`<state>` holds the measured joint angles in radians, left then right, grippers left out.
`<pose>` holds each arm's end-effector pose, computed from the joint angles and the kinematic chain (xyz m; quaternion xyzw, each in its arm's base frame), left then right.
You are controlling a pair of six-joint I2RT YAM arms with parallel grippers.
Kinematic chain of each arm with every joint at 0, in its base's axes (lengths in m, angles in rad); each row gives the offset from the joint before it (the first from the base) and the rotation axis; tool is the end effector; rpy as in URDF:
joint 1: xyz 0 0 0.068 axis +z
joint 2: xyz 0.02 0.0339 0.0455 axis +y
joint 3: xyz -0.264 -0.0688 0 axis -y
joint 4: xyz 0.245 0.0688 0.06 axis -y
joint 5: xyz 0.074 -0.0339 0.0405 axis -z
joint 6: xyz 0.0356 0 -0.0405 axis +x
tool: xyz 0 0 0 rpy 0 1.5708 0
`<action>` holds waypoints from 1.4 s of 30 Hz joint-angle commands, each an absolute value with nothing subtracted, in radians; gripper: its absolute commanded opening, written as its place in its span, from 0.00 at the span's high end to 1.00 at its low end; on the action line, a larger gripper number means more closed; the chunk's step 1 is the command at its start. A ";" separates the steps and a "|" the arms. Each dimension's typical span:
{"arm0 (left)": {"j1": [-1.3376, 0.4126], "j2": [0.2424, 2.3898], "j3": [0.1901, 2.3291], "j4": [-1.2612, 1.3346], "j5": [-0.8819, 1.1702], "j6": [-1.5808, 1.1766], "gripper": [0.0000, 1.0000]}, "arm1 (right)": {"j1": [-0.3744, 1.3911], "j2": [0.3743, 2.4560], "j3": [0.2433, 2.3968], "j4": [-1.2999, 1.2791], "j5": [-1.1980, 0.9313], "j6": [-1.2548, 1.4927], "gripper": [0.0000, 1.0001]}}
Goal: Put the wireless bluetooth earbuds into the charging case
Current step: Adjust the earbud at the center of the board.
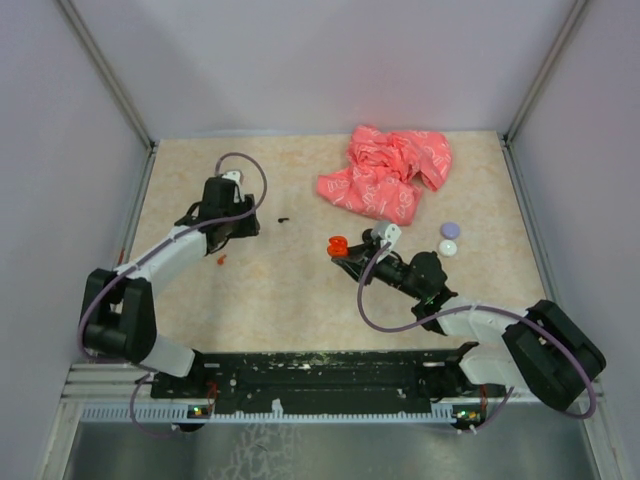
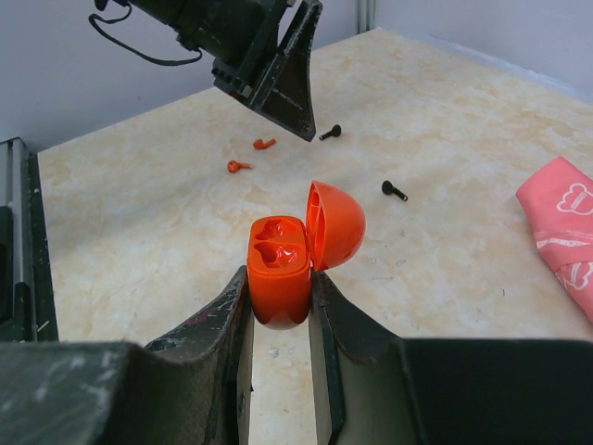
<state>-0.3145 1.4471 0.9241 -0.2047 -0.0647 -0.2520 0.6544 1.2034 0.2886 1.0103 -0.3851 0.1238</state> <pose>0.2969 -0.0941 0.2322 0.0153 0.9119 -0.0860 0.4009 0.1733 0.1498 0.2125 -0.3097 0.5999 0.3946 0.6233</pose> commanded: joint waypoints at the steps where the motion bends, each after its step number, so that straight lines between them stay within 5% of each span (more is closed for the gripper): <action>1: -0.241 1.538 1.005 -0.190 -0.142 -0.259 0.41 | 0.660 1.174 0.290 1.071 -0.369 0.116 1.00; 14: -0.154 1.923 1.319 -0.329 -0.188 -0.200 0.53 | 0.660 1.182 0.291 1.066 -0.366 0.113 1.00; 42: -0.145 2.016 1.385 -0.429 -0.081 -0.185 0.79 | 0.660 1.178 0.298 1.049 -0.376 0.109 1.00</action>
<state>-0.1394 2.0163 1.3933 -0.3679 -0.1566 -0.1787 0.6544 1.1954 0.2878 1.0031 -0.3679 0.1226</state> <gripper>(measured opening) 0.238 0.243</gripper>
